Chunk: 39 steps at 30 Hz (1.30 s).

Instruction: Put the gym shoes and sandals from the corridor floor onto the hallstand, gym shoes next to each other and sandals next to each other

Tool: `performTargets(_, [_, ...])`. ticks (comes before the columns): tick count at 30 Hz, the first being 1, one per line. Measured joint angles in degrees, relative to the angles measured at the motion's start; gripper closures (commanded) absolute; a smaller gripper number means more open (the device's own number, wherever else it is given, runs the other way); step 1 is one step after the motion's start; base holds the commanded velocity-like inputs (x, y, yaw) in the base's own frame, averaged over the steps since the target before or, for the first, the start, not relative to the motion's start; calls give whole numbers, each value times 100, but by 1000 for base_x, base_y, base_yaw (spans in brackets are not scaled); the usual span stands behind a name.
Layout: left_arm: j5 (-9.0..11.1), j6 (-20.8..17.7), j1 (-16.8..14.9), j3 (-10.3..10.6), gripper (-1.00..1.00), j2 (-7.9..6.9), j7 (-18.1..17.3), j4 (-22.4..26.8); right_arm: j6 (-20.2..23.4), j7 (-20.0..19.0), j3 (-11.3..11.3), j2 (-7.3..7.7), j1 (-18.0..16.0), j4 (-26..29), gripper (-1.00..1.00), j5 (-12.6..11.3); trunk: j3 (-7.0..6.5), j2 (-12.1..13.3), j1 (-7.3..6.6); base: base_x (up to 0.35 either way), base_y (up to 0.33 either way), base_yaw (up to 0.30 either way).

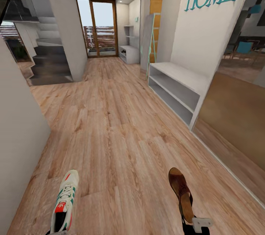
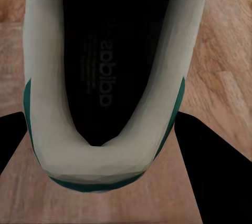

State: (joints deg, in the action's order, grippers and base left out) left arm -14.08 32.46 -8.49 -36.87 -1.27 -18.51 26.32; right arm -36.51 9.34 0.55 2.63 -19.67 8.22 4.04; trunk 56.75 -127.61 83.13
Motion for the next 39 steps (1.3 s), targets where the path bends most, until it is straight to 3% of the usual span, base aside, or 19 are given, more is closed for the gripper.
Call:
performTargets(9, [9,0,-2,-1,100,0,0,0,-1,1,0,0,0,-2,100,0,-162,361,-198,0,0,279])
performTargets(20, [31,-9,-4,-24,100,0,7,0,2,-5,2,8,1,-2,100,0,-162,362,-201,76,0,234])
performTargets(39, [-12,-10,-4,-7,100,0,1,-12,2,-14,10,59,2,-9,100,23,-162,362,-202,334,-80,6])
